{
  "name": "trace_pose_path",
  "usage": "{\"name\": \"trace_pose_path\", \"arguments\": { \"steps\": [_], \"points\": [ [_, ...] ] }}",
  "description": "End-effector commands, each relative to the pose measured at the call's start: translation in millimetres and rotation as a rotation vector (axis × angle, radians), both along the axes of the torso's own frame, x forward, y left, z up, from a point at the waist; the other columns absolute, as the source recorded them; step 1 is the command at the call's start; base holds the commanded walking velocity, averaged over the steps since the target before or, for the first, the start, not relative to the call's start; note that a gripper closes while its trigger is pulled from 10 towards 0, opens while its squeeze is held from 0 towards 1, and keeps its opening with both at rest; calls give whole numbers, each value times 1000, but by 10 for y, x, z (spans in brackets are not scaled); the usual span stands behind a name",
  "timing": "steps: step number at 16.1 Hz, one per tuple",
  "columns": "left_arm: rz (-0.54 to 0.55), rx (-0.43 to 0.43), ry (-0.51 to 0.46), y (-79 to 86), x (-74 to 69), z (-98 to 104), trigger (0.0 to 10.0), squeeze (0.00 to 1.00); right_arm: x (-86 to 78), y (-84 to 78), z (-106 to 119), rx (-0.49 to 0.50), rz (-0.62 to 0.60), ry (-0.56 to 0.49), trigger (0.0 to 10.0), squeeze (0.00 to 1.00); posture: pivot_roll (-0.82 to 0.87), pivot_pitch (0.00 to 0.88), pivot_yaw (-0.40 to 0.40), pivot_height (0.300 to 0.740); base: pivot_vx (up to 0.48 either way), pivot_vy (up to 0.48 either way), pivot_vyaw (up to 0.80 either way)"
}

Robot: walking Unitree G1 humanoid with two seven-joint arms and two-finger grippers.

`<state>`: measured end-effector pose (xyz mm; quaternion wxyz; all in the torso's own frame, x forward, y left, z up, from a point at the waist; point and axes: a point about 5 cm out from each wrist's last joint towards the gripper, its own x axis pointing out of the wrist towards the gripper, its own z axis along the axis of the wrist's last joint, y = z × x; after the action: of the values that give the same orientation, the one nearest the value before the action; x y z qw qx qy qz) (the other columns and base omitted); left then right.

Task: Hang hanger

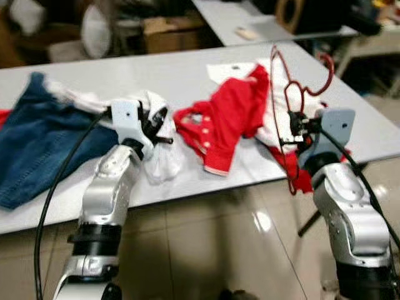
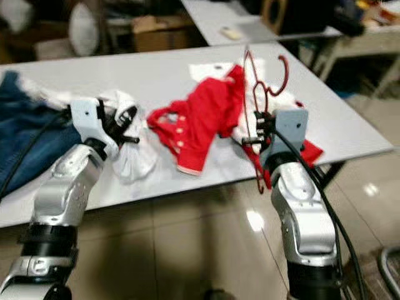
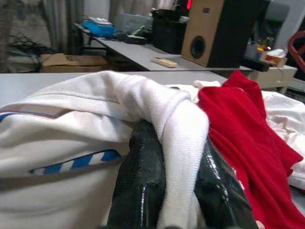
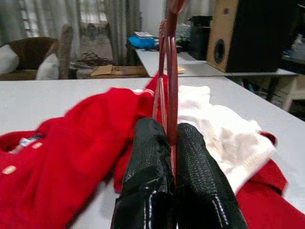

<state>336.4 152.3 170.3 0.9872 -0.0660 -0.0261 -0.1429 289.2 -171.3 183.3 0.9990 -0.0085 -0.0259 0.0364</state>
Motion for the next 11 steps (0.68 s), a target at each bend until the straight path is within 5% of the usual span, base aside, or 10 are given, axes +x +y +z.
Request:
{"name": "trace_pose_path", "arguments": {
  "steps": [1,3,6,8,9,10,11],
  "points": [
    [2,13,-11,1,14,20,10000,0,-4,3,43,4,-3,-12,10000,0,-84,0,29,740,0,0,-800],
    [3,19,-4,-1,50,-1,10000,0,-7,-3,35,3,-9,-11,10000,0,-83,0,30,740,0,0,-800],
    [-21,21,34,-142,463,136,10000,0,3,21,22,-16,-4,-12,10000,0,-84,0,31,740,0,0,0],
    [-126,-56,-88,-438,657,669,10000,0,-5,27,24,-21,-6,-15,10000,0,-97,0,39,740,0,0,0],
    [-234,-158,-216,-643,680,1137,10000,0,-16,12,29,-21,-18,-18,10000,0,-101,0,43,740,0,0,0],
    [-319,-295,-329,-729,641,1526,10000,0,-27,-4,37,-20,-31,-24,10000,0,-116,0,57,740,0,0,0],
    [-497,-549,-528,-765,492,2121,10000,0,-53,-38,55,-14,-59,-37,10000,0,-130,0,73,740,0,0,0]
  ]
}}
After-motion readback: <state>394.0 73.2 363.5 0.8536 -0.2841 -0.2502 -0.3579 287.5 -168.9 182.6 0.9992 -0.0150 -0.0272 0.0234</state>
